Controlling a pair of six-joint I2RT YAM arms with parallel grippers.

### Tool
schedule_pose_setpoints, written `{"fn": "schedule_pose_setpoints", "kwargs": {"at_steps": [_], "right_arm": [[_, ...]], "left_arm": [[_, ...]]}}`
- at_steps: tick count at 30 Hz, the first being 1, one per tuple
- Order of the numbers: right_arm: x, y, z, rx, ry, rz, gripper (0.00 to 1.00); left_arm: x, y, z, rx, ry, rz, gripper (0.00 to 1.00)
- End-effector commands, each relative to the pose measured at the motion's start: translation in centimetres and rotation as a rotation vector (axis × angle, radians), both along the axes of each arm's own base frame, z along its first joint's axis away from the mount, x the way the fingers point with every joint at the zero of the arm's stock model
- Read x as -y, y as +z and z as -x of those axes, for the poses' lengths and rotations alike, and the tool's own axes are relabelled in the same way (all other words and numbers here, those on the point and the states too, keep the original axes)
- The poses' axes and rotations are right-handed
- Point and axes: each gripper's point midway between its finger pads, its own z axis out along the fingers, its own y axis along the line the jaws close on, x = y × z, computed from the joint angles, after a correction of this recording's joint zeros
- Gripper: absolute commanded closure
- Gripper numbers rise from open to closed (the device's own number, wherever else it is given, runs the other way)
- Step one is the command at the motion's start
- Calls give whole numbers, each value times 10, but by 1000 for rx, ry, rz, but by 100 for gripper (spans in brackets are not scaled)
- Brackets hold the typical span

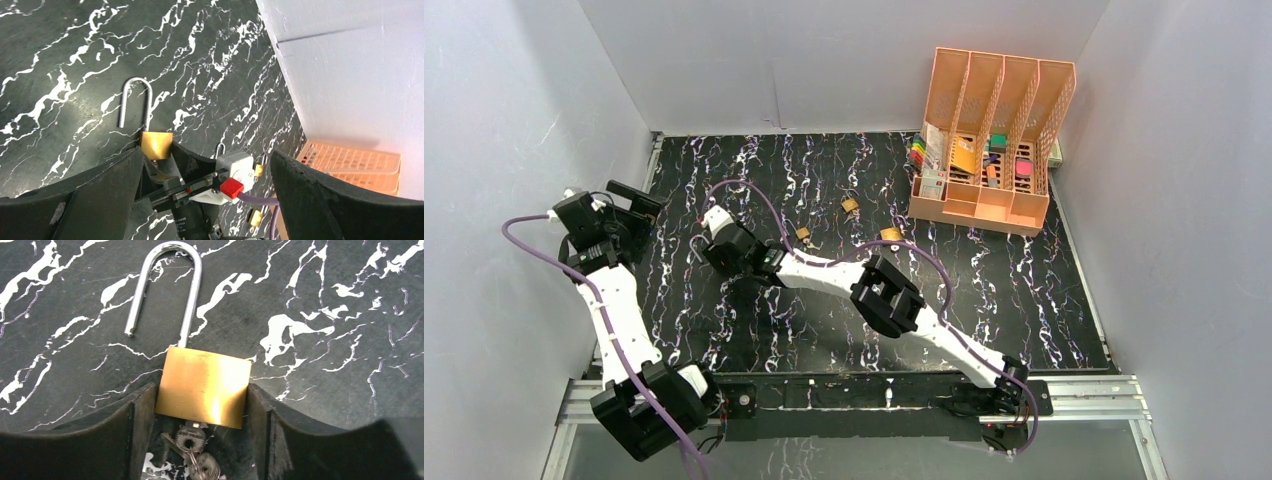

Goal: Lock with the key
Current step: Pick up the lock from the center of the board.

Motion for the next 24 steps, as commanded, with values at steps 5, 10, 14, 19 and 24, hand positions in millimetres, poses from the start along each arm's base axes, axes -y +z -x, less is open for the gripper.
{"fn": "schedule_pose_setpoints", "kwargs": {"at_steps": [5,10,14,19,24], "right_arm": [[36,-55,4,-30,-52,148,68],[74,-50,4,-82,-78,156,78],[112,-28,4,-99,-72,98,79],[160,-11,21,-99,-17,110,78],[191,15,40,-169,29,9,77]], "left_arm": [[32,49,-21,230,-290,-65,2],[88,97,-23,451,-673,-141,2],[147,119,-5,604,-1010,-177,2],[213,120,55,764,-1488,-91,2],[219,103,48,750,-1467,-109,2]]}}
